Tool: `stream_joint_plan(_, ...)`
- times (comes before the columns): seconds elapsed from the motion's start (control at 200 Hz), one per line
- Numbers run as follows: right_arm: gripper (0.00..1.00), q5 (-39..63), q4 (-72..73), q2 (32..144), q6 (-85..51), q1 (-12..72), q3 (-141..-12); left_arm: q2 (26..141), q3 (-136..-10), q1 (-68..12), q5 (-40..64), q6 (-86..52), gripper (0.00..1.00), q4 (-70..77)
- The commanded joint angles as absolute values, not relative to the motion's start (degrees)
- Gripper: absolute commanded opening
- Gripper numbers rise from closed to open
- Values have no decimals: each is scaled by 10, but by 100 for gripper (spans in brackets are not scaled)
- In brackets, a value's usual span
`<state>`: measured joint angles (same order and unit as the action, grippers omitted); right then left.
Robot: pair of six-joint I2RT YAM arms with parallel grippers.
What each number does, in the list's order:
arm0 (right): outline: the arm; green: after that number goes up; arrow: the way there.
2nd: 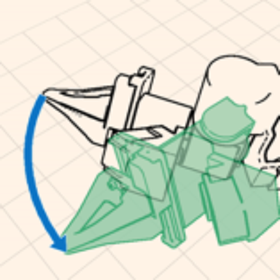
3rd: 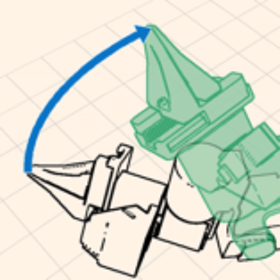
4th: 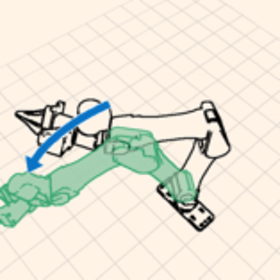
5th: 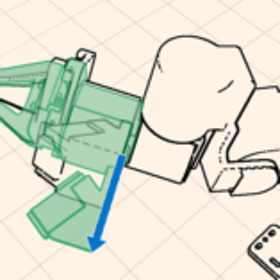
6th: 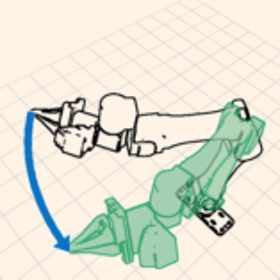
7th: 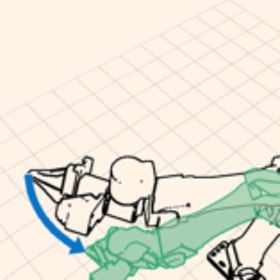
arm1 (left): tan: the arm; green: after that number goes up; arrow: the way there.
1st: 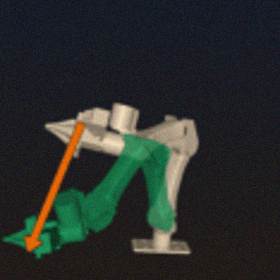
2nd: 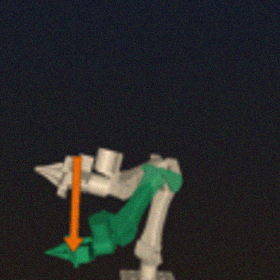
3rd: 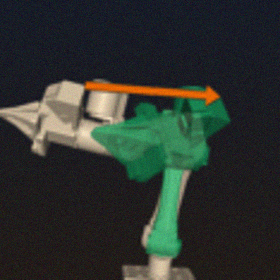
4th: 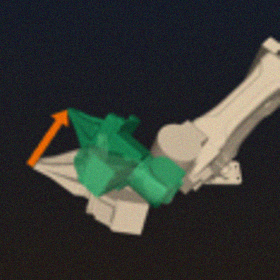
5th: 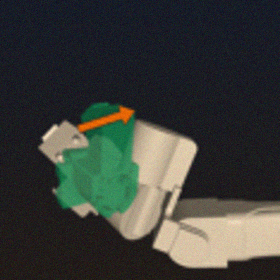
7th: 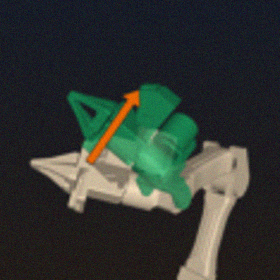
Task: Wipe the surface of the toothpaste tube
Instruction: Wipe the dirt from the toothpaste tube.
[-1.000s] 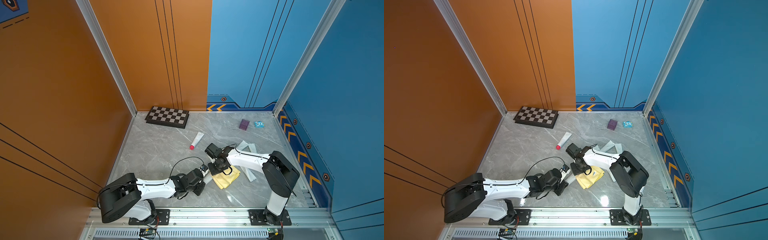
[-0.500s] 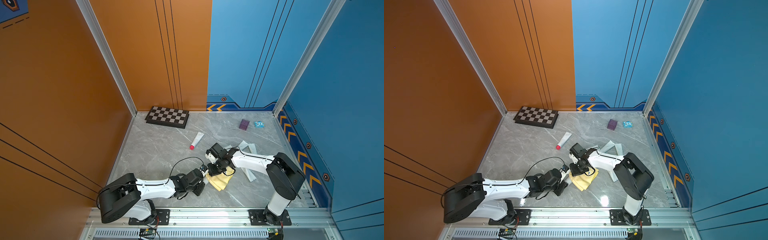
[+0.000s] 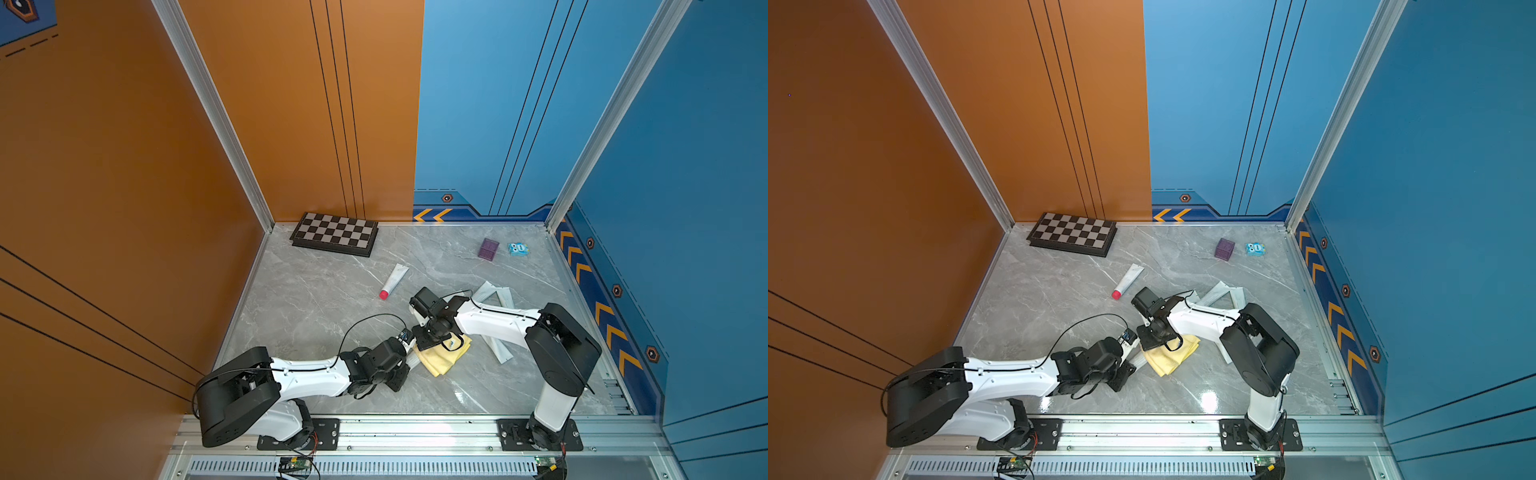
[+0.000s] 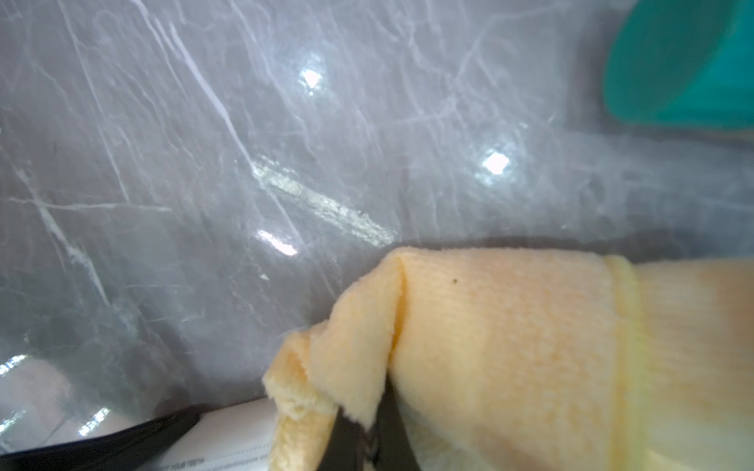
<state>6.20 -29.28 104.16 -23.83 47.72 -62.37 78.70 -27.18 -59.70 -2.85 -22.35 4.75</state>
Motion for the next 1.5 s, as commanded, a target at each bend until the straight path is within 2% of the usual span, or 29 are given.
stream_joint_plan(0.0, 0, -45, -423, 1114, -242, 484, -567, 810, -257, -606, -41, -203, 23, -3)
stream_joint_plan(0.175, 0, -22, -421, 1093, -243, 485, -556, 810, -258, -606, -41, -203, 23, -3)
stream_joint_plan(0.42, 0, 210, -341, 1039, -257, 510, -518, 812, -258, -605, -43, -202, 23, -2)
stream_joint_plan(0.586, 0, 273, -313, 1034, -268, 524, -506, 811, -258, -606, -44, -202, 23, -3)
stream_joint_plan(0.721, 0, 197, -359, 1034, -260, 520, -505, 808, -258, -606, -47, -203, 23, -5)
stream_joint_plan(0.916, 0, -14, -436, 1033, -280, 517, -500, 802, -255, -605, -55, -207, 23, -7)
stream_joint_plan(1.231, 0, -136, -452, 1034, -325, 514, -502, 800, -254, -605, -51, -206, 23, -7)
stream_joint_plan(1.336, 0, -143, -443, 987, -325, 491, -499, 799, -255, -605, -49, -206, 23, -6)
stream_joint_plan(1.496, 0, -57, -404, 898, -307, 431, -499, 802, -256, -605, -46, -205, 23, -6)
